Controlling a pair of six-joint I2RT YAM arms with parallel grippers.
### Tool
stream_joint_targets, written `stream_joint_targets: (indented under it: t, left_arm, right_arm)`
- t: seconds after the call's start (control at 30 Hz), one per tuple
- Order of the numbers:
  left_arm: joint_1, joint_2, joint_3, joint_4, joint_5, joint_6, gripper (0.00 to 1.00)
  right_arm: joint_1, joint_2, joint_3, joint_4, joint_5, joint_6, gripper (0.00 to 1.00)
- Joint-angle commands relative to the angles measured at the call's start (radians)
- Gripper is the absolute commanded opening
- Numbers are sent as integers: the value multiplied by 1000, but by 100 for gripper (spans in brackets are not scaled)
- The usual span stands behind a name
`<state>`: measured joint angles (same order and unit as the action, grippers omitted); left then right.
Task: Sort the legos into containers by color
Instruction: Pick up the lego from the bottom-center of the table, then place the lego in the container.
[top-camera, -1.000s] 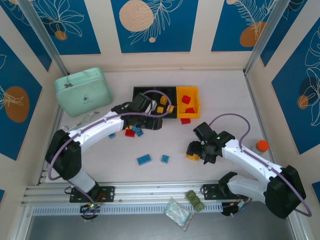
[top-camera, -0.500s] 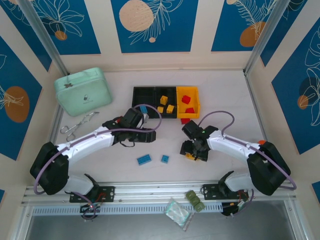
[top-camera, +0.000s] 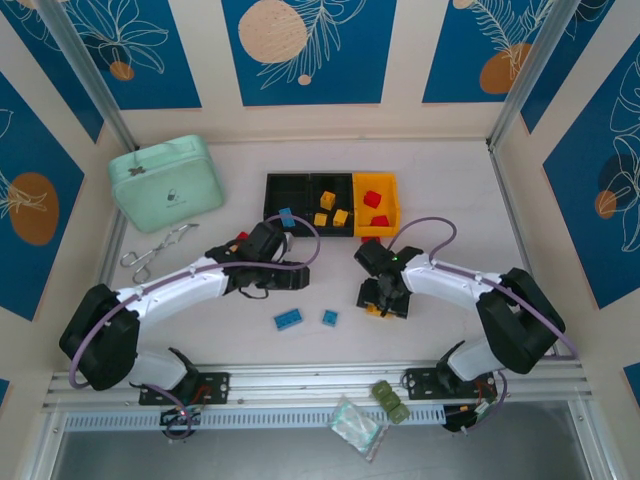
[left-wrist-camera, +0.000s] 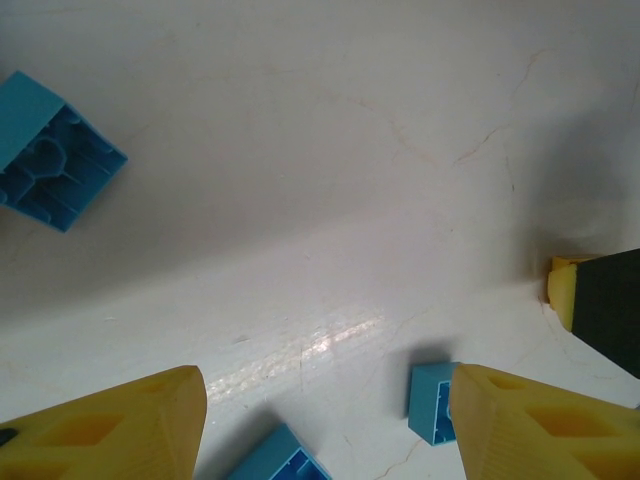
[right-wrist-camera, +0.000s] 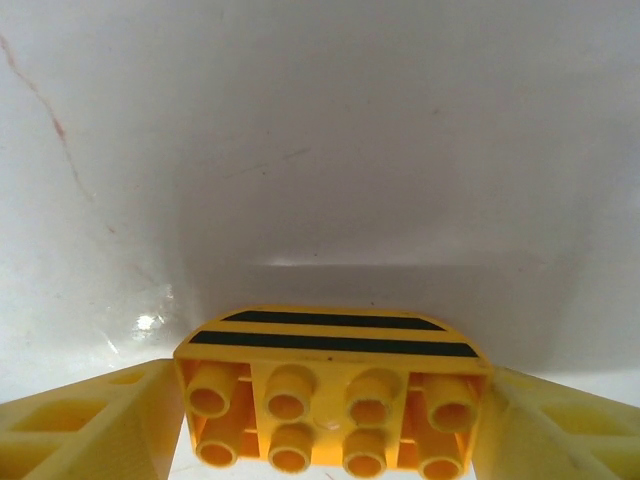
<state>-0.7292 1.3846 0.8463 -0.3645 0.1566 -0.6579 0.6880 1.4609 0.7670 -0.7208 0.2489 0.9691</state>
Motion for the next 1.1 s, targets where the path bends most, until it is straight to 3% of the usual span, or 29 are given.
stream_joint_targets:
  t: [0.0, 0.1, 0.2, 0.47, 0.77, 1.07]
  left_arm:
    - [-7, -30, -14, 22, -1, -17, 65]
    - [-7, -36, -19, 18, -4, -20, 64]
    - [-6, -55, -29, 12, -12, -25, 64]
    - [-7, -127, -87, 8, -47, -66, 64]
    - [-7, -234, -153, -32, -92, -107, 64]
    - [-5, -298, -183, -84, -124, -121, 65]
  right_arm:
    - [18, 29, 30, -15, 15, -2, 69]
    - [27, 35, 49, -20, 22, -6, 59]
    - [34, 19, 86, -46, 35, -22, 56]
    - [13, 24, 281, -84, 49, -143, 55]
    - [-62, 283, 675, -97, 32, -287, 56]
    - [-138, 573, 1020, -149, 1, -326, 57]
